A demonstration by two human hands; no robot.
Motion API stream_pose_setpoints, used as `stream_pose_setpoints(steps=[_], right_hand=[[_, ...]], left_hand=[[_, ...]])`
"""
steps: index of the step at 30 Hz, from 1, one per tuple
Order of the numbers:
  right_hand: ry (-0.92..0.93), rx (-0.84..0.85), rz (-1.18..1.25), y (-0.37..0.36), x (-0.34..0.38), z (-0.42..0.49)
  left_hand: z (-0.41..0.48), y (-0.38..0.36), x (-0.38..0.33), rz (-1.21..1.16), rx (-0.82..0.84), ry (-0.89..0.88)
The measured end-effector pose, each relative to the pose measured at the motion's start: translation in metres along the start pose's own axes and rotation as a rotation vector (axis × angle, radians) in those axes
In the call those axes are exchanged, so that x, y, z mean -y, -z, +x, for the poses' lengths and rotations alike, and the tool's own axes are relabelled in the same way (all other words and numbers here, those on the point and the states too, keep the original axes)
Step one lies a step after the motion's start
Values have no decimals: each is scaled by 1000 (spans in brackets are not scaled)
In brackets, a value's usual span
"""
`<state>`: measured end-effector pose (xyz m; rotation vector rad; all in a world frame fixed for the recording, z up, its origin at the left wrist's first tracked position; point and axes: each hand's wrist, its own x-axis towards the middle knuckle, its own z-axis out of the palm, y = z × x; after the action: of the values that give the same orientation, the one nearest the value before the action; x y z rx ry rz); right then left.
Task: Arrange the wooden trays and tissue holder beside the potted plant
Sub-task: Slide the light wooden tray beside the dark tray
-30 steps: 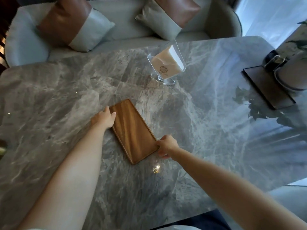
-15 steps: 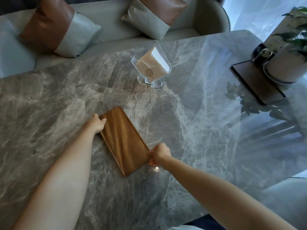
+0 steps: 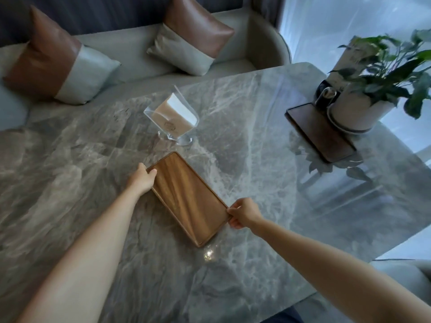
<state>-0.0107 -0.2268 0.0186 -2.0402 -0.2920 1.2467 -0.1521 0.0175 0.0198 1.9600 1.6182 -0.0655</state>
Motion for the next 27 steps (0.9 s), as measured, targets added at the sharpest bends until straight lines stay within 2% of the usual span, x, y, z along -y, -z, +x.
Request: stream_pose_setpoints(steps=[14, 19, 27], right_hand=[[-5, -169, 9, 180, -33, 37], [-36, -199, 33, 223, -45, 54], [-29, -268, 88, 261, -53, 83]], left_hand=[[-12, -92, -193, 34, 110, -99], [-6, -121, -252, -5, 225, -67], [14, -156, -313, 49, 212, -104]])
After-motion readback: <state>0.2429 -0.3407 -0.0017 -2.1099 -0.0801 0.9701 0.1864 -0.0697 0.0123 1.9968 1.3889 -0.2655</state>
